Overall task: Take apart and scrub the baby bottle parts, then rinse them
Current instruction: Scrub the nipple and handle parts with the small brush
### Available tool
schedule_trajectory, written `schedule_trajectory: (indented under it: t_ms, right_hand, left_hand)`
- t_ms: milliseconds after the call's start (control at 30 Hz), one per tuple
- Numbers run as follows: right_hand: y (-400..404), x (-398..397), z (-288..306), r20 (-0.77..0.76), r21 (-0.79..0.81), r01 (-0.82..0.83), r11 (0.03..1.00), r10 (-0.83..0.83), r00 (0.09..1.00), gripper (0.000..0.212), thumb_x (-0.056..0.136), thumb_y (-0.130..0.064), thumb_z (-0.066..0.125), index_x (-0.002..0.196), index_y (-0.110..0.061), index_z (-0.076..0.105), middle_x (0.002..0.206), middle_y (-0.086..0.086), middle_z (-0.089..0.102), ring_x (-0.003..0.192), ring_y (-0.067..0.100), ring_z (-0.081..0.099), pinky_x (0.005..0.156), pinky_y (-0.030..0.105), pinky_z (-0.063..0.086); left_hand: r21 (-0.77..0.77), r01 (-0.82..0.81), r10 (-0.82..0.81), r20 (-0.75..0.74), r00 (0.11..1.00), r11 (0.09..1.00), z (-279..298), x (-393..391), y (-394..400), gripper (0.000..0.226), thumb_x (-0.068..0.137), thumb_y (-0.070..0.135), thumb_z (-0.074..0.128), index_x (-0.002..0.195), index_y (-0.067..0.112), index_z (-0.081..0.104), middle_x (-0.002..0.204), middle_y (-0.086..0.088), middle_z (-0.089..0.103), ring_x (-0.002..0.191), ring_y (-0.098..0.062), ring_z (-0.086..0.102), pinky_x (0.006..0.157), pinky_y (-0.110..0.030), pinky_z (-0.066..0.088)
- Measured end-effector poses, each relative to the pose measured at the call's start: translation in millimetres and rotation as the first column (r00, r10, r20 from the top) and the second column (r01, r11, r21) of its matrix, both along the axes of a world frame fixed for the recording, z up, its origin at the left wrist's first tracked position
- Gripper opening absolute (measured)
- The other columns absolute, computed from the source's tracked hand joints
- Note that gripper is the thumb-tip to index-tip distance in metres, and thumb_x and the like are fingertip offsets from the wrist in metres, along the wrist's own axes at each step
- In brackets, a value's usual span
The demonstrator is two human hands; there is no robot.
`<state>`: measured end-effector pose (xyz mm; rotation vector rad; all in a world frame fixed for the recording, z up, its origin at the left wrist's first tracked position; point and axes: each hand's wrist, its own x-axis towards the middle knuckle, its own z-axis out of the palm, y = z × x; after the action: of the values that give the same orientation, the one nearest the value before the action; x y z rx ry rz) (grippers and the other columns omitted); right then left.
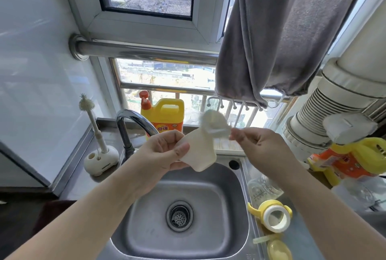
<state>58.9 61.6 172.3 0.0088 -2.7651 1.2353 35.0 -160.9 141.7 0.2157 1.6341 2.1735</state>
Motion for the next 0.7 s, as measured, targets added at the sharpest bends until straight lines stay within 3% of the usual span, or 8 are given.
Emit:
schedule_trajectory:
  t_ms: [100, 167, 267, 333, 400, 533, 633, 700]
  right_hand:
    - [-3, -1, 3, 0.023, -0.030, -0.030, 0.999, 0.031, 0.999, 0.042, 0.079, -0.060, 0.045, 0.086, -0.028, 0.072, 0.045, -0.010, 0.051, 0.041, 0.002, 0.044, 0.044, 0.012, 0.030]
    - [-6, -2, 4, 0.015, 0.001, -0.074, 0.997, 0.074, 0.997, 0.041, 0.079, -0.061, 0.046, 0.090, -0.032, 0.073, 0.048, -0.011, 0.056, 0.045, 0.001, 0.048, 0.048, 0.011, 0.033]
    - [0, -4, 1, 0.012, -0.010, -0.007, 1.000, 0.007, 1.000, 0.040, 0.077, -0.066, 0.044, 0.084, -0.038, 0.071, 0.059, 0.002, 0.064, 0.047, -0.001, 0.051, 0.049, 0.012, 0.036]
    - [-2, -2, -3, 0.029, -0.029, -0.077, 0.997, 0.078, 0.997, 0.037, 0.079, -0.072, 0.045, 0.083, -0.045, 0.070, 0.066, 0.002, 0.068, 0.057, 0.006, 0.059, 0.055, 0.026, 0.046]
    - [-4, 1, -7, 0.030, 0.011, -0.157, 0.988, 0.157, 0.987, 0.037, 0.080, -0.073, 0.045, 0.089, -0.048, 0.069, 0.070, 0.007, 0.068, 0.064, 0.021, 0.060, 0.061, 0.038, 0.047]
    - [1, 0, -9, 0.029, -0.010, -0.037, 0.999, 0.038, 0.999, 0.036, 0.078, -0.064, 0.045, 0.083, -0.039, 0.071, 0.050, -0.006, 0.057, 0.045, 0.005, 0.047, 0.050, 0.022, 0.035]
    - [-4, 3, -9, 0.048, 0.034, -0.129, 0.991, 0.127, 0.991, 0.038, 0.076, -0.067, 0.043, 0.089, -0.044, 0.071, 0.058, 0.004, 0.061, 0.053, 0.016, 0.052, 0.054, 0.029, 0.040]
    - [-4, 3, -9, 0.025, 0.045, -0.101, 0.994, 0.100, 0.995, 0.042, 0.074, -0.069, 0.041, 0.089, -0.044, 0.071, 0.056, 0.005, 0.057, 0.048, 0.009, 0.046, 0.051, 0.024, 0.035]
  left_hand:
    - [-0.016, -0.003, 0.002, -0.034, 0.999, 1.000, -1, 3, 3, 0.010, 0.074, 0.013, 0.062, 0.079, 0.004, 0.062, 0.079, -0.008, 0.068, 0.081, -0.017, 0.067, 0.080, -0.032, 0.058]
    - [-0.031, -0.007, 0.006, -0.041, 0.999, 0.999, -2, 2, 1, 0.010, 0.080, 0.013, 0.068, 0.079, 0.004, 0.062, 0.078, -0.006, 0.068, 0.081, -0.015, 0.067, 0.080, -0.031, 0.057]
    - [-0.003, -0.020, 0.020, -0.040, 0.999, 1.000, -4, 1, -3, 0.005, 0.076, 0.013, 0.064, 0.074, 0.009, 0.065, 0.079, -0.009, 0.065, 0.080, -0.016, 0.065, 0.079, -0.032, 0.057]
    - [0.030, -0.031, 0.032, -0.036, 0.999, 0.999, -5, 0, -6, 0.008, 0.076, 0.014, 0.062, 0.076, 0.007, 0.066, 0.082, -0.012, 0.064, 0.082, -0.019, 0.064, 0.078, -0.032, 0.057]
    - [0.048, -0.037, 0.039, -0.033, 0.999, 0.998, -5, -1, -9, 0.009, 0.076, 0.015, 0.061, 0.077, 0.008, 0.067, 0.086, -0.012, 0.064, 0.085, -0.020, 0.064, 0.079, -0.033, 0.057]
    - [0.136, -0.052, 0.047, 0.039, 0.998, 0.989, -3, -4, -10, 0.012, 0.075, 0.016, 0.061, 0.067, 0.016, 0.070, 0.086, -0.005, 0.067, 0.085, -0.019, 0.066, 0.074, -0.033, 0.058]
    - [0.183, -0.065, 0.042, 0.128, 0.991, 0.981, -5, -6, -12, 0.006, 0.071, 0.016, 0.064, 0.075, 0.011, 0.068, 0.091, -0.009, 0.066, 0.086, -0.023, 0.067, 0.070, -0.036, 0.059]
    - [0.204, -0.058, 0.018, 0.194, 0.981, 0.977, -4, -5, -10, 0.012, 0.073, 0.012, 0.063, 0.084, 0.007, 0.064, 0.097, -0.014, 0.065, 0.090, -0.031, 0.067, 0.071, -0.042, 0.059]
